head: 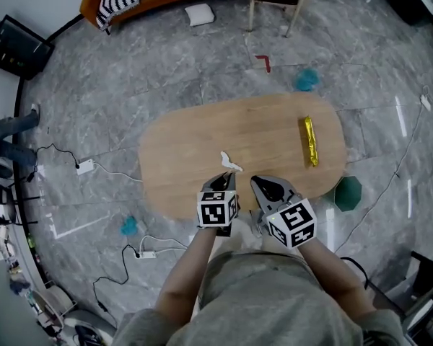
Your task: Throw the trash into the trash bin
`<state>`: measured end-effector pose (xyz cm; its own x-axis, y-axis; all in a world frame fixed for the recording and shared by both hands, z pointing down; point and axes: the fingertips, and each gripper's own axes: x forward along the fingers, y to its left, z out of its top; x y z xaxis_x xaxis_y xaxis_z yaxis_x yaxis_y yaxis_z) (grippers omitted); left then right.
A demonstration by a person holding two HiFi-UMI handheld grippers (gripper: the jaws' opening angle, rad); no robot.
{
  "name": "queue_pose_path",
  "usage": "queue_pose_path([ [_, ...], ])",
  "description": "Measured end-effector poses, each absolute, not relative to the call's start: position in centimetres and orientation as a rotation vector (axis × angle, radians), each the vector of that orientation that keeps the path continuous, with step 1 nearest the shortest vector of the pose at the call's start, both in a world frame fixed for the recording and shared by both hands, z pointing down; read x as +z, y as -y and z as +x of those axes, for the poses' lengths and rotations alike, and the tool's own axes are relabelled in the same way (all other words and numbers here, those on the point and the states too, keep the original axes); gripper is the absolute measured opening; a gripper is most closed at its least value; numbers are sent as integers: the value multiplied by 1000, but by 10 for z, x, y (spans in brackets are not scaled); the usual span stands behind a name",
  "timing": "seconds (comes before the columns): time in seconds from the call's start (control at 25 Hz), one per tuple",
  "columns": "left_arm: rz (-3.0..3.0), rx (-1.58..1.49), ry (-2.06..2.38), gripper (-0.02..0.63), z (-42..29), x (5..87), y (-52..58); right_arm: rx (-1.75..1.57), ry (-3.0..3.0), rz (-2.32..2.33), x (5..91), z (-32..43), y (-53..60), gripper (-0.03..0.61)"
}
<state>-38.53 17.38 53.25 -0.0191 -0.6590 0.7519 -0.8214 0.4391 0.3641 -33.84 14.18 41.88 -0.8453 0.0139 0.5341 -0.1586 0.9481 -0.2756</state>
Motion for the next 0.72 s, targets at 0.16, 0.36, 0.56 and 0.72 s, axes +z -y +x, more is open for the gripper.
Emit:
queue_pose_path([
  [0.16, 1338, 216, 1727, 48, -378, 511, -169, 430, 2562, 150, 407, -329, -137, 9],
  [0.36, 1409, 219, 1707, 48, -371, 488, -163, 449, 2582, 210, 393, -322, -130, 9],
  [0.56, 1482, 247, 1675, 48, -369, 474, -157, 466, 2604, 277, 379, -322, -121, 9],
  [0.72, 1545, 261, 1648, 48, -369, 461, -151, 467, 2627, 334, 366, -324, -114, 9],
])
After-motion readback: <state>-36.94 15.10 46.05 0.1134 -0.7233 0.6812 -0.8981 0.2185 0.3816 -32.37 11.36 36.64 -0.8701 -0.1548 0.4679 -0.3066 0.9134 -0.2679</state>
